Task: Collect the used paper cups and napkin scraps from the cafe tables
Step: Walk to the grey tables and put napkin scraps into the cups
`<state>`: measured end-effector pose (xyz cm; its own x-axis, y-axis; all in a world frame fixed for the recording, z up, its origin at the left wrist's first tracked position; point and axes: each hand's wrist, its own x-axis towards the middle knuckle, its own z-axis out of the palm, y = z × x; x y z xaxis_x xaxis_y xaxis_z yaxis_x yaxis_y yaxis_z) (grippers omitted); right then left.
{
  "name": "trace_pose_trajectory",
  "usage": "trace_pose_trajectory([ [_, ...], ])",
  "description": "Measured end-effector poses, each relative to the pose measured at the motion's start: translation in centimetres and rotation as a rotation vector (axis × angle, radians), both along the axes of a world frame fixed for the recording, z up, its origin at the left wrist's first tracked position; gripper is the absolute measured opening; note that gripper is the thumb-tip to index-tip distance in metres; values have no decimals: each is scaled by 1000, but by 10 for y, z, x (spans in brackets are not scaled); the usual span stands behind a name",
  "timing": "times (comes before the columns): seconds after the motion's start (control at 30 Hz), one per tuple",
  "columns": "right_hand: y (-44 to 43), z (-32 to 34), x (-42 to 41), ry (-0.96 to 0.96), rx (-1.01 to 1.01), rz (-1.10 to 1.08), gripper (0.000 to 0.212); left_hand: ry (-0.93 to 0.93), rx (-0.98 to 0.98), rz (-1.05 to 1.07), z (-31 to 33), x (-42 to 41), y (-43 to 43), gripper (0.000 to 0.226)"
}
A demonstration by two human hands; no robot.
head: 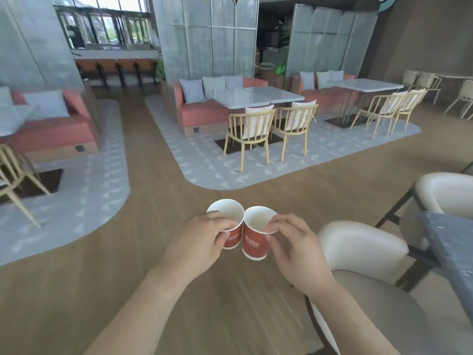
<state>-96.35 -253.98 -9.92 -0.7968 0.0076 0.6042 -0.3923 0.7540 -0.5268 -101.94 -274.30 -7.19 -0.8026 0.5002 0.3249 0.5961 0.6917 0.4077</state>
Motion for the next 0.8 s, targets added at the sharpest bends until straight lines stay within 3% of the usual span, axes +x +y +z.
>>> trace_pose_trajectory([
  [0.37, -92, -19, -151, -46, -92, 139, 20, -29, 44, 204, -24, -103, -92, 31],
  [0.8, -283, -13, -416, -135, -80, 601, 15, 1, 14, 620, -8, -275, -265, 33],
])
